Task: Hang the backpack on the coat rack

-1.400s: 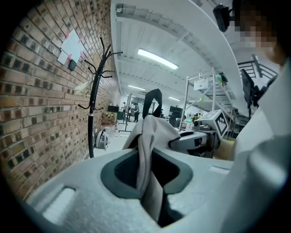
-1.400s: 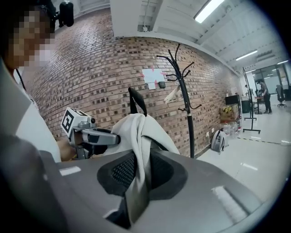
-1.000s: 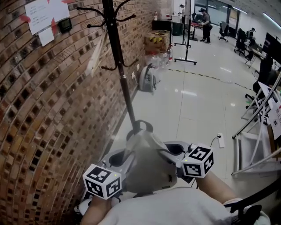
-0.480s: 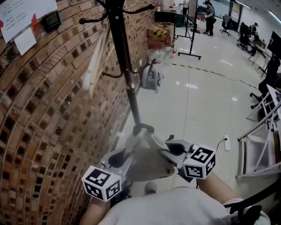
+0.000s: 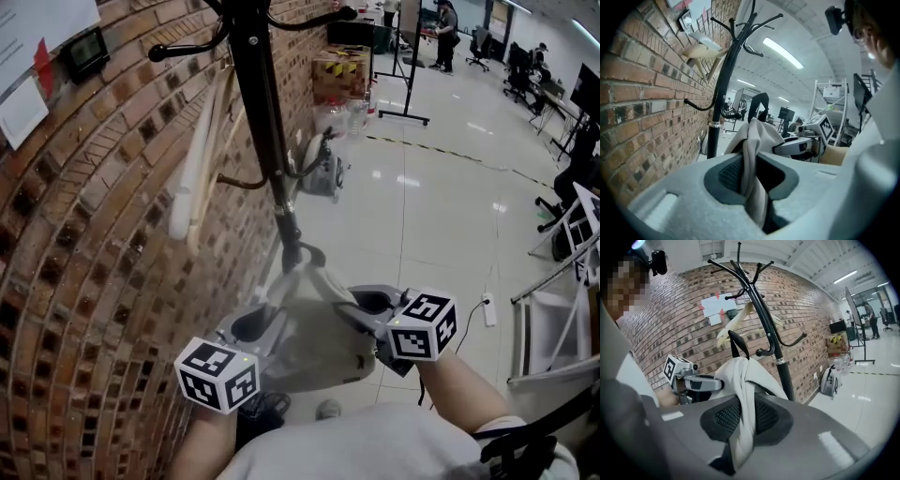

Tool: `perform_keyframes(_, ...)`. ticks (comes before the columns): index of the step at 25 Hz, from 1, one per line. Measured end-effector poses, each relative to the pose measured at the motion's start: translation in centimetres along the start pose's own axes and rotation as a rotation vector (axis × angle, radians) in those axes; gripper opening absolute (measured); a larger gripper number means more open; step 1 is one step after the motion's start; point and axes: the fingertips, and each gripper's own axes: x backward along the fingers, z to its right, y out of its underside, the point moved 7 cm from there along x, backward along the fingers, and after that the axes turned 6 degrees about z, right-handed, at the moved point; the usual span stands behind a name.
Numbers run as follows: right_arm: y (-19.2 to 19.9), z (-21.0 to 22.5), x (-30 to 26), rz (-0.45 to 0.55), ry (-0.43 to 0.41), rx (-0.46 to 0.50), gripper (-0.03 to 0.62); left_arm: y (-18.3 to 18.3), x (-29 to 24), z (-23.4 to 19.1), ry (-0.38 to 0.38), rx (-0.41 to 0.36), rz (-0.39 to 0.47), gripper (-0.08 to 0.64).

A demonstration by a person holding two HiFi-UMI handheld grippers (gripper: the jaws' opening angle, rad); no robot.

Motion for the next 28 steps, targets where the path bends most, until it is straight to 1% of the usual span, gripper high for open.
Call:
perform_keyframes(4,-0.4,2.3,-2.1,0.002,-0.001,-0.044,0.055,-0.4,-2.0,-2.1,0.005,0.017,-0.016,0.066)
perform_keyframes(9,-0.9,4.4,-4.3,-0.014,-0.004,-0.039,0.055,-0.5,-3.6,-4.8,0.009,0.032,-0.022,0.066)
perform_keyframes(18,-0.8,8.3,-7.0,-0.044,0.019,-0.043,0.055,0.0,-7.2,-7.7,-0.006,0.047,-0.059,0.066)
perform_keyframes(24,0.7,9.9,-8.2,-0.079,0.039,-0.075,0.057,1.6,-8.6,-9.1,-0.009,0.078,-0.097,0.066)
perform_keyframes(28,2.5,10.6,-8.6,-0.117,0.017,-0.096,0.063,3.4,-9.0,-9.8,0.014,0.093,-0.111,0.067)
